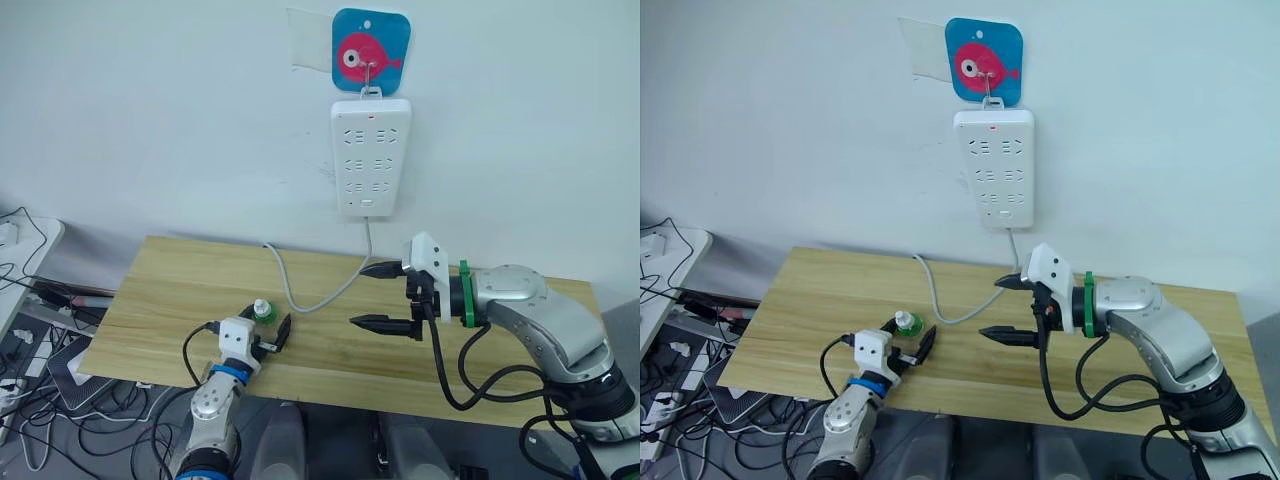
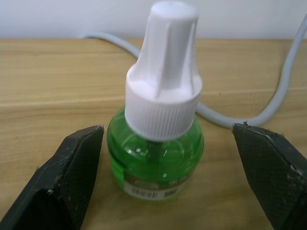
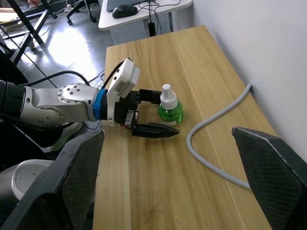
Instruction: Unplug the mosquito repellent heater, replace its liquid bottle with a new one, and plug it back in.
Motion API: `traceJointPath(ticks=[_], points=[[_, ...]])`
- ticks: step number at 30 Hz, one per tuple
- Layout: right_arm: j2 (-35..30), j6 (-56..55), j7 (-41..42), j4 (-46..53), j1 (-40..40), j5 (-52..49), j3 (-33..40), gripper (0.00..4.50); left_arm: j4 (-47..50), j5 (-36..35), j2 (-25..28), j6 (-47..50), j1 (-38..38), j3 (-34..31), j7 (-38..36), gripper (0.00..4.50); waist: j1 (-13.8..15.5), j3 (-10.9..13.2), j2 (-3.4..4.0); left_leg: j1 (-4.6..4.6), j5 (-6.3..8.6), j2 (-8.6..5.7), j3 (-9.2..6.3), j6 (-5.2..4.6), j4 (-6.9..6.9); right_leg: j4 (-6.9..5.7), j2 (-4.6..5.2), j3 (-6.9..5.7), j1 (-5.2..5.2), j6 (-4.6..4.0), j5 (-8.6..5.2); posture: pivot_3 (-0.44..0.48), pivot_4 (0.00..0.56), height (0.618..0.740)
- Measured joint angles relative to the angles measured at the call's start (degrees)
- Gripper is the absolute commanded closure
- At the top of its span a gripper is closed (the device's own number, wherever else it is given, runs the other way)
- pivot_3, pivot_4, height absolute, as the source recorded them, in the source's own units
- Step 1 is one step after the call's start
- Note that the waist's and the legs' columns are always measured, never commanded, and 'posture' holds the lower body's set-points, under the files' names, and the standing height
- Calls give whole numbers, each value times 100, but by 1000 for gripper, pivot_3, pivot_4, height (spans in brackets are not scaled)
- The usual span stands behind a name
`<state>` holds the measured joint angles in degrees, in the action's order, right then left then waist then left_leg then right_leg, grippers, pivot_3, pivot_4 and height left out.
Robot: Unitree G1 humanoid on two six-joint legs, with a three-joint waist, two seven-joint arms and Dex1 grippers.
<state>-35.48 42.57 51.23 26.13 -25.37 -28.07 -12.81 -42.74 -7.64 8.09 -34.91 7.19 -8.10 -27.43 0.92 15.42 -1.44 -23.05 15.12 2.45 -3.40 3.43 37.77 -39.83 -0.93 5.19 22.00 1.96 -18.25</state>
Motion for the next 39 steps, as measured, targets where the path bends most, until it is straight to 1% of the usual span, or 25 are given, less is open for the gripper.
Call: traceJointPath(ticks=[3,6,7,11,15,17,19,23,25,28,31,35,39], points=[[-3,55,-30,39,2,-15,24,0,-75,9,5,-72,31,0,86,1155,-5,1,-1,0,0,0,-1,0,0,0,0,-1,1,0,0,91,277,740],[-3,67,-57,122,5,-19,24,0,-95,14,37,-136,35,2,163,2137,-12,1,-1,-1,0,0,-1,0,0,0,0,0,1,0,0,90,270,740],[-3,67,-61,126,5,-19,24,0,-96,18,64,-171,31,4,164,2268,-13,1,-1,-1,0,0,-1,0,0,0,0,0,1,0,0,90,270,740],[-3,55,-118,125,29,-12,24,0,-89,21,116,-194,9,7,165,2268,-13,1,-1,-2,0,0,-1,0,0,2,0,-2,1,0,0,100,268,740],[-2,34,-190,124,195,3,29,0,186,29,285,-63,-25,132,41,2268,-5,1,-1,-8,0,0,-9,1,0,3,0,-8,3,0,0,145,268,740],[21,-58,-356,151,515,42,118,0,833,46,651,319,-35,487,-468,2268,40,4,-5,-23,-2,1,-27,3,-1,3,-2,-24,10,0,0,156,261,740],[164,-158,-623,147,975,150,161,0,1935,-140,1216,1045,128,908,-1377,2268,73,9,3,-46,-19,6,-58,33,-2,0,-2,-55,21,-1,0,156,253,740],[477,-361,-972,168,1171,273,149,0,3313,-805,1720,2432,786,1436,-2622,2268,52,12,12,-52,-32,-3,-69,57,2,-6,3,-67,21,-1,0,128,229,740],[624,-449,-1147,211,1170,347,149,0,3663,-1026,1846,2971,1114,1673,-3121,2268,16,8,18,-53,-33,-8,-75,59,1,-7,1,-75,21,-1,0,109,219,740],[914,-453,-1482,244,1110,439,159,0,3645,-1158,1911,3604,1524,1897,-3641,2268,-36,6,19,-67,-36,1,-104,62,2,-9,-11,-108,28,-6,-3,49,191,740],[1173,-453,-1817,321,1017,526,149,0,3382,-1179,1780,4036,2018,2016,-3940,2268,-83,3,20,-84,-55,1,-122,94,2,-11,-13,-125,35,-9,-5,12,179,740],[1282,-449,-2094,405,1053,656,155,0,3042,-1191,1646,4223,2426,1995,-4119,2268,-123,1,20,-88,-59,-11,-118,102,4,-7,1,-122,34,-9,-5,-13,171,740],[1436,-450,-2270,476,1130,659,153,0,2836,-1225,1566,4297,2520,1996,-4335,2268,-189,0,20,-89,-61,-11,-121,105,7,-11,2,-125,34,-10,-4,-24,167,740]])
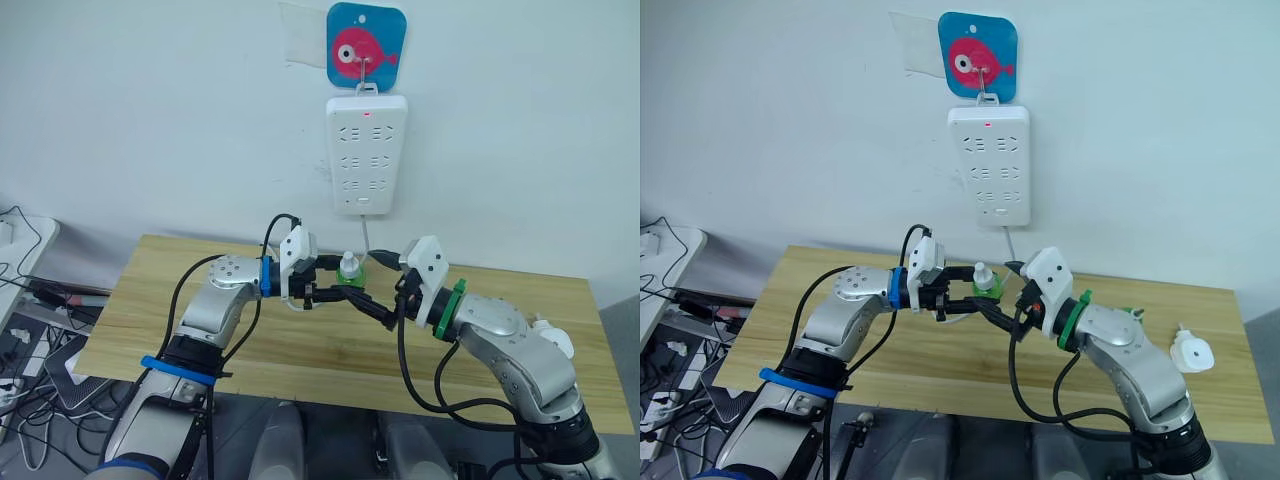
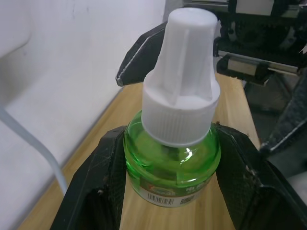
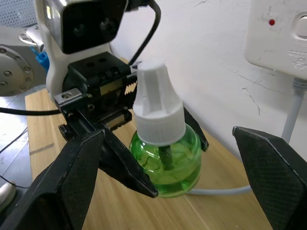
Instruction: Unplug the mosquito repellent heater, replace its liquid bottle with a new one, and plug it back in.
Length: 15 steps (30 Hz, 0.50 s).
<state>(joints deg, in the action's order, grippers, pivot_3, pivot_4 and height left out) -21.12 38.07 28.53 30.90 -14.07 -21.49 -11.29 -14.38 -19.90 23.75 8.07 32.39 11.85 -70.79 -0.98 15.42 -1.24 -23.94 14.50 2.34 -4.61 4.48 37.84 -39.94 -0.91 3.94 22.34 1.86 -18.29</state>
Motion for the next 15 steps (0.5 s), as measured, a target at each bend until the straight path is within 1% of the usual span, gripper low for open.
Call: traceJointPath(ticks=[5,7,8,10,11,12,13,15], points=[[130,-9,-73,9,-2,-1,0,0,-193,30,-49,-54,86,1,-135,2268,-85,-4,1,2,-8,0,-3,12,2,-9,0,-1,0,0,1,-18,168,740],[133,-10,-87,9,-5,-1,0,377,-210,62,-53,-118,112,-2,-149,2268,-88,-7,1,3,-9,0,-3,13,2,-10,0,-2,0,-1,1,-11,170,740],[138,-13,-81,9,-5,-3,0,602,-232,79,-56,-147,122,-6,-166,2268,-88,-8,2,3,-9,-1,-3,13,2,-11,0,-2,0,-1,1,-11,170,740],[131,-25,-27,8,-8,-4,-5,1311,-297,96,-59,-244,130,-12,-220,2268,-87,-9,2,3,-9,0,-3,13,2,-11,0,-2,0,-1,1,-11,170,740],[123,-31,2,7,-10,-4,-9,1744,-334,107,-58,-279,129,-13,-241,2268,-87,-9,2,3,-9,-1,-3,13,2,-11,0,-2,0,-1,1,-11,170,740],[118,-44,29,1,-14,-4,-13,2057,-363,116,-59,-337,129,-13,-249,2268,-87,-9,2,2,-9,-1,-3,13,2,-11,0,-2,0,-1,1,-11,170,740],[118,-59,45,-5,-20,-3,-15,2462,-370,118,-59,-364,129,-13,-251,2268,-87,-9,2,2,-9,-1,-3,13,3,-11,0,-2,0,-1,1,8,175,740],[118,-86,122,-47,-62,1,-49,3206,-382,128,-58,-405,129,-16,-261,2268,-84,-9,2,3,-9,-1,-3,13,4,-14,0,-2,0,-1,1,8,175,740]])
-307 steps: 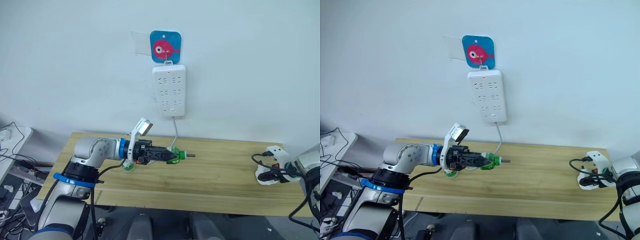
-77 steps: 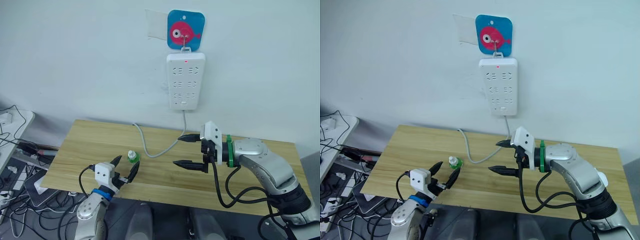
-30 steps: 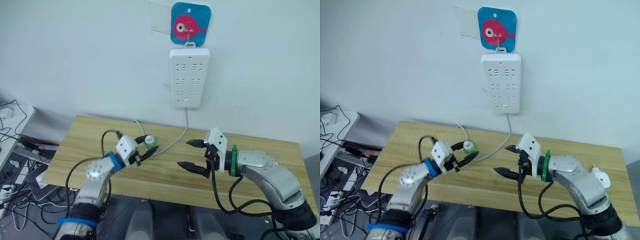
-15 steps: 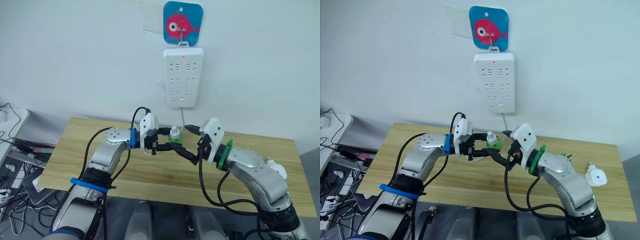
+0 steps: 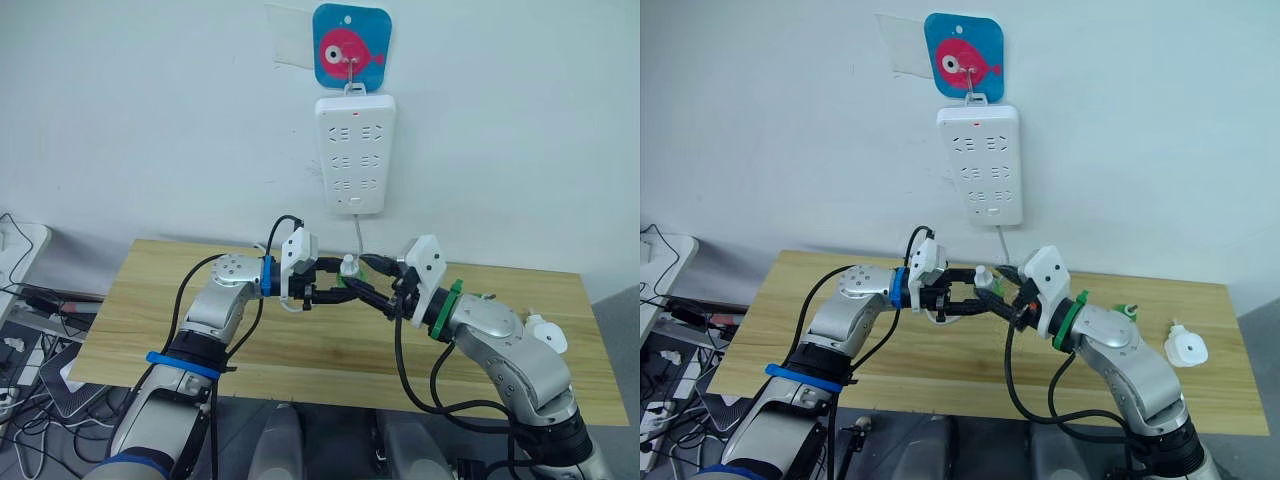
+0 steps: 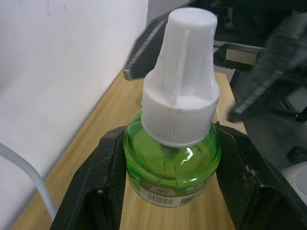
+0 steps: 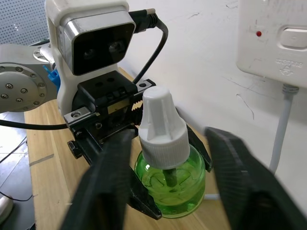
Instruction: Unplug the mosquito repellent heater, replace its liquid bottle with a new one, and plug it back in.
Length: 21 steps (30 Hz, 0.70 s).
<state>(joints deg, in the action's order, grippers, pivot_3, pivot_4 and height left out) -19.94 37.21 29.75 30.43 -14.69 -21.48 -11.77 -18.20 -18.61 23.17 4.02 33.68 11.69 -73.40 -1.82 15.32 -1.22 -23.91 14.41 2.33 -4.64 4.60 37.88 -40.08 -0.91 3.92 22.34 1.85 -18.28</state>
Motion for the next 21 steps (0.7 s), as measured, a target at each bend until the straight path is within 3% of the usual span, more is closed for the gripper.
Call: traceJointPath(ticks=[1,10,13,17,21], points=[[-1,-23,12,-44,-22,2,-14,3430,-6,14,1,-21,0,0,-4,2268,0,0,0,0,0,0,-1,0,1,-2,0,-1,0,0,0,13,176,740],[-315,-57,634,-360,-367,-185,6,3427,-3,61,29,-51,-5,-33,-205,2268,7,0,0,2,-1,-3,-3,-1,8,-12,1,-2,-1,0,0,23,177,740],[-771,-96,1451,-628,-730,-429,26,3427,27,20,30,-75,18,-13,-559,2268,12,0,0,3,-2,-6,-2,-2,9,-15,2,-3,-2,-1,0,31,172,740],[-1481,-389,3274,-1287,-1526,-699,-115,3427,80,-98,25,-196,195,169,-1319,2268,19,0,0,5,-3,-9,-5,-3,13,-18,2,-10,-4,-1,1,56,165,740],[-1601,-831,4374,-1889,-1968,-672,-321,3427,70,-104,15,-327,344,324,-1764,2268,20,-5,-1,6,-4,-7,-8,-2,12,-20,2,-12,-4,-1,0,64,167,740]])
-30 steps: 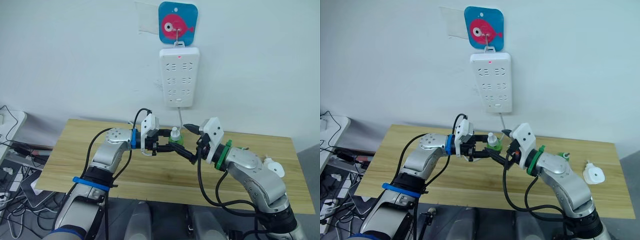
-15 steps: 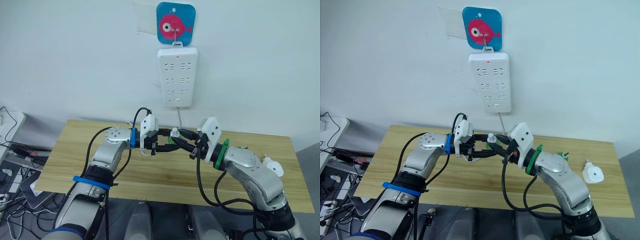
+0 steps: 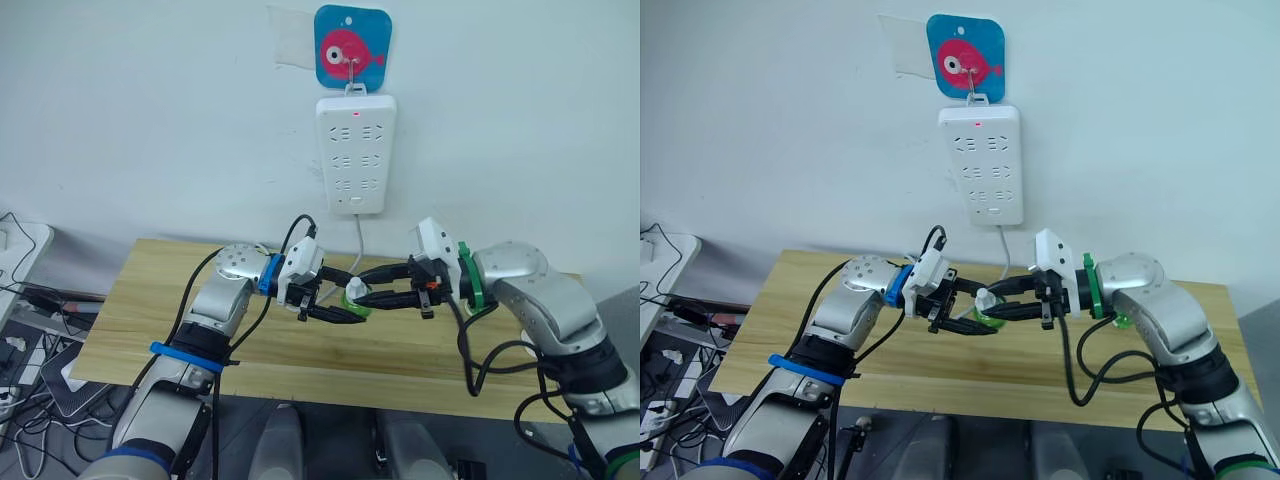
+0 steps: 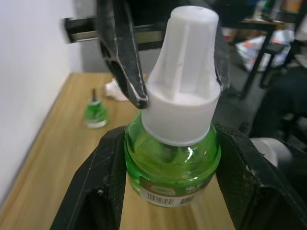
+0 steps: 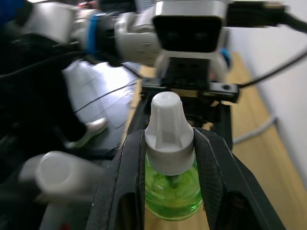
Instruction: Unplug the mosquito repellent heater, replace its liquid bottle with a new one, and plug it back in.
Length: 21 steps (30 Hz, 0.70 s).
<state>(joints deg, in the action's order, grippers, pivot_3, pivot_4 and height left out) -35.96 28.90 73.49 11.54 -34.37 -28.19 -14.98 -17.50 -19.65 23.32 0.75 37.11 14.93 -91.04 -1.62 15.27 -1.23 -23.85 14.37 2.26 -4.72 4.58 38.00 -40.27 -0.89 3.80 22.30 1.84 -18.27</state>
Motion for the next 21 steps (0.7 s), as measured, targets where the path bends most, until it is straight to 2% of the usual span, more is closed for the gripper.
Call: traceJointPath(ticks=[3,8,11,13,17,21], points=[[27,-192,317,-278,-76,8,-79,3427,-13,20,-4,6,2,67,-82,2268,1,0,0,-2,-1,0,-1,1,1,0,3,0,1,0,0,64,167,740],[-138,-89,278,-264,23,-33,186,1739,-23,39,6,30,17,43,-4,2268,14,0,0,-2,-4,-3,-4,7,11,-15,9,0,1,0,0,58,168,740],[-319,126,-70,9,398,-155,644,655,-90,59,-6,75,33,19,156,2268,56,-1,-1,-1,-6,-6,-7,9,13,-24,9,-1,1,0,0,50,169,740],[-333,291,-560,642,1027,-231,993,20,-183,93,-163,81,78,-30,406,2268,112,-4,-2,-3,-6,-6,-13,8,13,-26,9,-6,1,0,0,47,168,740],[177,666,-1883,1715,1895,-176,1104,20,-337,192,-264,40,86,-93,761,2268,92,-7,0,0,-11,-6,-4,15,14,-50,8,7,9,0,0,41,159,740],[802,975,-3239,2360,2078,88,1038,20,-344,208,-344,45,90,-132,996,2268,20,-28,0,9,-44,-14,-16,32,10,-74,8,2,10,-7,5,33,153,740]])
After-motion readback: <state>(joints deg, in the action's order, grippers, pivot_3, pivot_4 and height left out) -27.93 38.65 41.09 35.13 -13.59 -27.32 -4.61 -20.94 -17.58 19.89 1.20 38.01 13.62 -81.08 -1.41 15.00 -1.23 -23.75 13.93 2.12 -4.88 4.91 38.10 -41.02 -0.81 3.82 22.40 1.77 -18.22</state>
